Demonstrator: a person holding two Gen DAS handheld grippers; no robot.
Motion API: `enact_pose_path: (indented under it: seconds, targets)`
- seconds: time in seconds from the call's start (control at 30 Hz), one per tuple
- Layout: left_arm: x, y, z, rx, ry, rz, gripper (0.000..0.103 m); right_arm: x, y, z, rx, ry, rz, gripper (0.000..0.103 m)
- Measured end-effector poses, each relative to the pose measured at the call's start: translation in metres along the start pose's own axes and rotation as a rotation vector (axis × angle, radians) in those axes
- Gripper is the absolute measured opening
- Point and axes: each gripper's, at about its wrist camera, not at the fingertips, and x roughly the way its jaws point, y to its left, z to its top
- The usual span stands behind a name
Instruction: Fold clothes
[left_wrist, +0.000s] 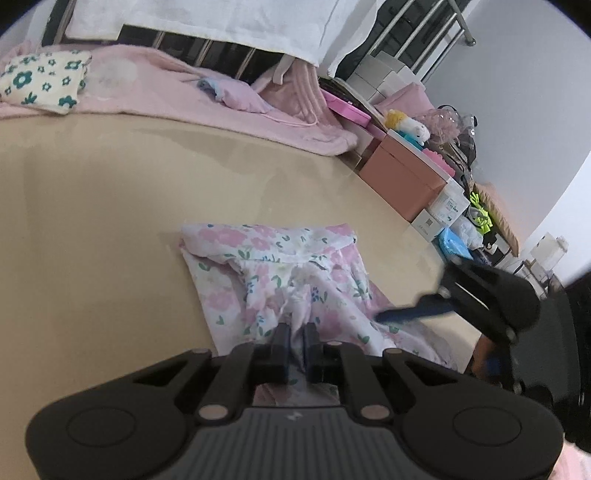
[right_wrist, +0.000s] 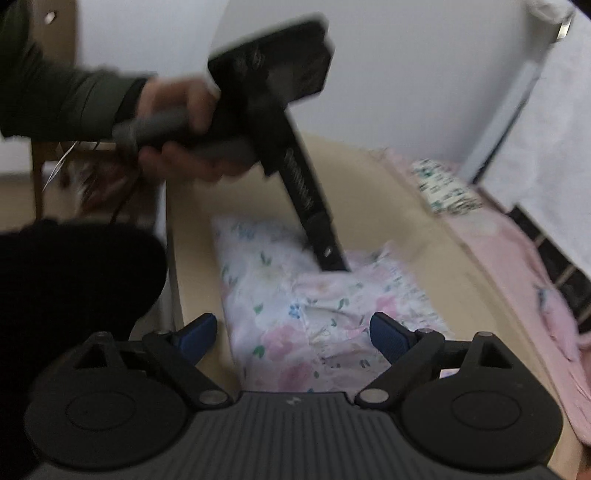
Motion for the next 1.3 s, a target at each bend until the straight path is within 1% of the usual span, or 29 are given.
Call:
enact_pose_path:
  seconds: [0.03,0.1,0.13,0.2,0.27,0.33,0.37,0.4,0.43,0.47,0.5,0.53,0.57,0.6,0.63,0.77,0.83,0.93,0.97,1.0,1.03,1.1,1.17,1.23,1.3]
  targets:
    - [0.000,-0.001,0.000,0.005,0.002,0.003,0.008,0.004,-0.007,-0.001,0.032,0.006,0.019,0.090]
    - [0.000,-0.003,0.000,0.014,0.005,0.009,0.008,0.010,-0.024,-0.004,0.146,0.029,0.103,0.082]
    - [-0.001,-0.004,0.000,0.026,0.007,0.011,0.008,0.012,-0.030,-0.007,0.185,0.029,0.134,0.081]
    - [-0.002,-0.007,-0.001,0.050,0.012,0.013,0.007,0.011,-0.034,-0.012,0.212,0.011,0.151,0.080]
    - [-0.006,-0.016,-0.003,0.127,0.036,0.013,0.007,0.011,-0.044,-0.013,0.296,0.005,0.199,0.079]
    - [-0.011,-0.024,-0.006,0.206,0.061,0.013,0.009,0.010,-0.054,-0.013,0.381,0.004,0.254,0.074]
    - [-0.017,-0.028,-0.008,0.254,0.072,0.000,0.014,0.008,-0.057,-0.014,0.404,0.006,0.275,0.069]
    - [-0.030,-0.032,-0.012,0.325,0.056,-0.032,0.028,0.006,-0.059,-0.015,0.423,0.007,0.298,0.069]
    - [-0.046,-0.036,-0.017,0.380,0.001,-0.045,0.038,0.005,-0.059,-0.017,0.440,0.010,0.321,0.069]
    - [-0.063,-0.040,-0.023,0.434,-0.056,-0.058,0.059,0.004,-0.058,-0.017,0.452,0.013,0.336,0.069]
    - [-0.084,-0.045,-0.034,0.503,-0.129,-0.083,0.080,0.003,-0.058,-0.018,0.466,0.017,0.350,0.069]
    - [-0.099,-0.052,-0.043,0.571,-0.172,-0.114,0.088,0.002,-0.059,-0.018,0.481,0.020,0.364,0.069]
    - [-0.108,-0.059,-0.052,0.643,-0.190,-0.138,0.093,0.002,-0.059,-0.019,0.498,0.023,0.380,0.069]
    - [-0.116,-0.067,-0.061,0.716,-0.208,-0.162,0.093,0.001,-0.060,-0.020,0.518,0.025,0.400,0.069]
    - [-0.116,-0.076,-0.071,0.779,-0.213,-0.161,0.093,0.001,-0.062,-0.020,0.538,0.026,0.421,0.069]
    - [-0.087,-0.096,-0.108,0.993,-0.194,-0.072,0.093,0.006,-0.074,-0.023,0.615,0.029,0.508,0.069]
    - [-0.069,-0.099,-0.120,1.059,-0.188,-0.027,0.093,0.006,-0.076,-0.024,0.628,0.038,0.536,0.069]
    - [-0.053,-0.101,-0.131,1.155,-0.218,-0.023,0.092,0.005,-0.076,-0.021,0.629,0.059,0.552,0.068]
    - [-0.049,-0.101,-0.129,1.156,-0.208,-0.037,0.090,0.005,-0.076,-0.020,0.630,0.067,0.560,0.068]
    - [-0.045,-0.100,-0.127,1.155,-0.196,-0.052,0.085,0.004,-0.074,-0.020,0.634,0.075,0.571,0.068]
    - [-0.040,-0.097,-0.120,1.131,-0.162,-0.080,0.080,0.004,-0.074,-0.018,0.640,0.083,0.580,0.068]
    - [-0.034,-0.089,-0.107,1.065,-0.094,-0.111,0.041,0.004,-0.072,-0.015,0.659,0.102,0.588,0.069]
    - [-0.032,-0.080,-0.094,0.990,-0.056,-0.141,0.038,0.004,-0.072,-0.011,0.676,0.127,0.574,0.069]
    - [-0.030,-0.072,-0.083,0.912,-0.027,-0.169,0.034,0.000,-0.068,-0.006,0.674,0.132,0.560,0.074]
    - [-0.028,-0.063,-0.072,0.820,0.001,-0.202,0.032,-0.014,-0.057,-0.002,0.604,0.095,0.525,0.091]
